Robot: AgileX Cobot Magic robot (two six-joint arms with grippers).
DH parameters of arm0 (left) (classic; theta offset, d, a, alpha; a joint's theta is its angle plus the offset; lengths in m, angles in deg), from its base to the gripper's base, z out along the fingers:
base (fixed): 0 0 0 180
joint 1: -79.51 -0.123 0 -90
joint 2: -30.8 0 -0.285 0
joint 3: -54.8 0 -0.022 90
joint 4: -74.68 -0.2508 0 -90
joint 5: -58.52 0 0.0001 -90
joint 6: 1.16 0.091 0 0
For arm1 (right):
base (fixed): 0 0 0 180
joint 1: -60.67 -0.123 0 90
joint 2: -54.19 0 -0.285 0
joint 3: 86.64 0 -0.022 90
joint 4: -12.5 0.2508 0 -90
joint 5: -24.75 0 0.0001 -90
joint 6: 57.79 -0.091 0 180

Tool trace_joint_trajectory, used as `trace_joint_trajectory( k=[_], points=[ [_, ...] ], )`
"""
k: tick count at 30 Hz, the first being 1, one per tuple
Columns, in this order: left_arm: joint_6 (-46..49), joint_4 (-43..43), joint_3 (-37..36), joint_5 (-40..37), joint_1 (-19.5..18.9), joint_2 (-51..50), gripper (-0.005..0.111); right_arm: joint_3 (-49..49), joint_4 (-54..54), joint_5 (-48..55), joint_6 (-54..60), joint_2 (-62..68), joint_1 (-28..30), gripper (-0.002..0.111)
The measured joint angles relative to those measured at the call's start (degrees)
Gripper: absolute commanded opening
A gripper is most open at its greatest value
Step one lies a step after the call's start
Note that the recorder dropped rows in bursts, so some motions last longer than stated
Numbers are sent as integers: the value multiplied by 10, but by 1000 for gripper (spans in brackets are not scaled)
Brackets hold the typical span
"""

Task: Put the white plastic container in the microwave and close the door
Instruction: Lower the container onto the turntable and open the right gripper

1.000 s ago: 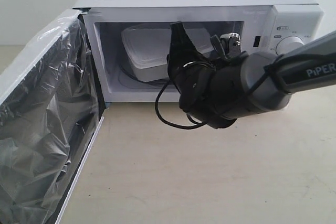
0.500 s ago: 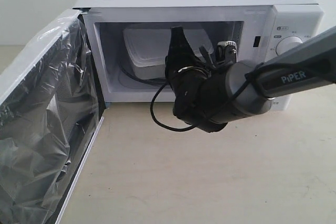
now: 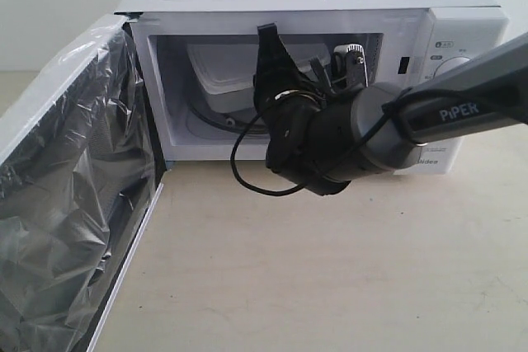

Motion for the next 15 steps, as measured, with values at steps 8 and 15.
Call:
trace_joint_trajectory(
  k=[8,15],
  points=[
    [0,0,0,0,0,0,4,0,16,33,18,0,1,19],
    [0,0,0,0,0,0,4,0,25,29,26,-4,1,52]
  ],
)
